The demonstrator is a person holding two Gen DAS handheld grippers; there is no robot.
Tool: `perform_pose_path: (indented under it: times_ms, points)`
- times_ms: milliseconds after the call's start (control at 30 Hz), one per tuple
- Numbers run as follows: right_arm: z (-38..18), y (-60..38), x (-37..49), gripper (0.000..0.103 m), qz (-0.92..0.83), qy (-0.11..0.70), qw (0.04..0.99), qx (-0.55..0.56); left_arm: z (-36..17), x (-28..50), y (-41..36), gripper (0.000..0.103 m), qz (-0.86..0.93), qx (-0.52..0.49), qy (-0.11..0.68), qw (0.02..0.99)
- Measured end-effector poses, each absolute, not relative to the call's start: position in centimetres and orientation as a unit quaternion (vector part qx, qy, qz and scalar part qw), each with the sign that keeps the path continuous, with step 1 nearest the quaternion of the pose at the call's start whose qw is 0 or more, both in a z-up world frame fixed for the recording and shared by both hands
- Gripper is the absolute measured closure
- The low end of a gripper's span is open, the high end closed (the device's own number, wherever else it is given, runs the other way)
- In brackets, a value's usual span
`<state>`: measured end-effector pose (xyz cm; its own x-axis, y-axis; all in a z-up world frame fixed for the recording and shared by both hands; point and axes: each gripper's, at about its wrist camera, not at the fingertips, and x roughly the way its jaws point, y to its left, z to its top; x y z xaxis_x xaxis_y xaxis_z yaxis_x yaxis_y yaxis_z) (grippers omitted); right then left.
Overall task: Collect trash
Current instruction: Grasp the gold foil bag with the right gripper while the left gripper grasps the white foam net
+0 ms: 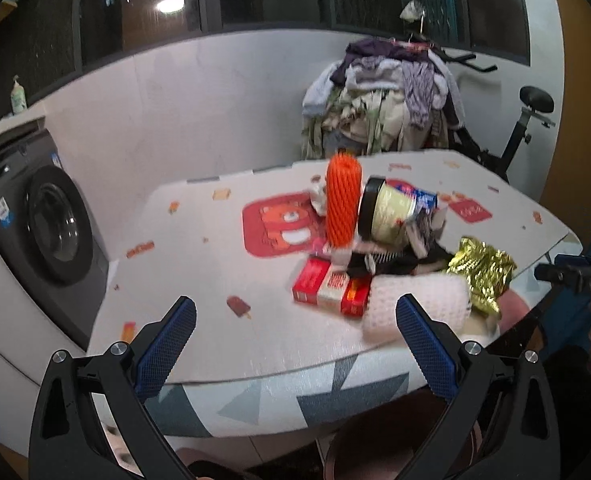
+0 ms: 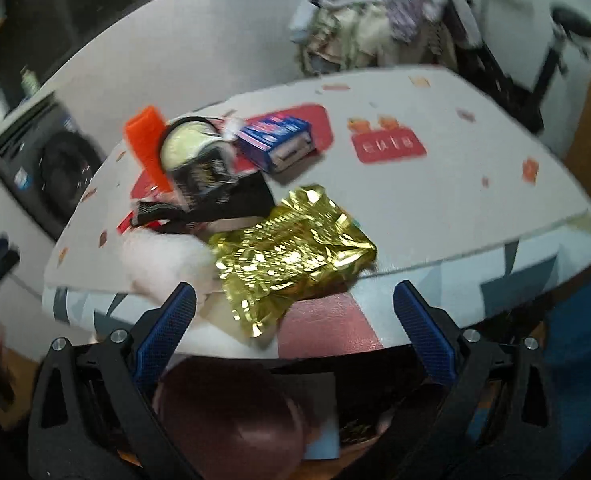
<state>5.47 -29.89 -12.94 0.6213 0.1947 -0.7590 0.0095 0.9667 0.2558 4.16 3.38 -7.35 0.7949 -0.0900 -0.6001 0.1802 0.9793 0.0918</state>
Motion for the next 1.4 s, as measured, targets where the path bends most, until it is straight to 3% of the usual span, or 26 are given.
perform_pose_path:
  times_ms: [467,867,1100,1400]
  points:
    - [-18.8,-28.7,11.4,0.006,0.003,0.484,0.83,0.277,-9.6,5.8,4.3,0.005,-0.071,0.046,0.325,0.942]
    - [-19.3,-26.6,16.4,0.005,-0.061,0.484,0.862,0.14,-11.7,6.7,4.6,0.005,-0.093,0.017,0.348,0.933]
    - [-18.9,-26.7,15.9,0.03,-0.024,0.46,0.883,0.092,-13.4,7.8,4.2,0.014,-0.128,-0.035,0.392,0.91]
    - [-16.5,-28.2,12.2,0.034,-0.021,0.414,0.907,0.069,-15.8,11.1,2.5,0.026,-0.167,-0.196,0.479,0.839]
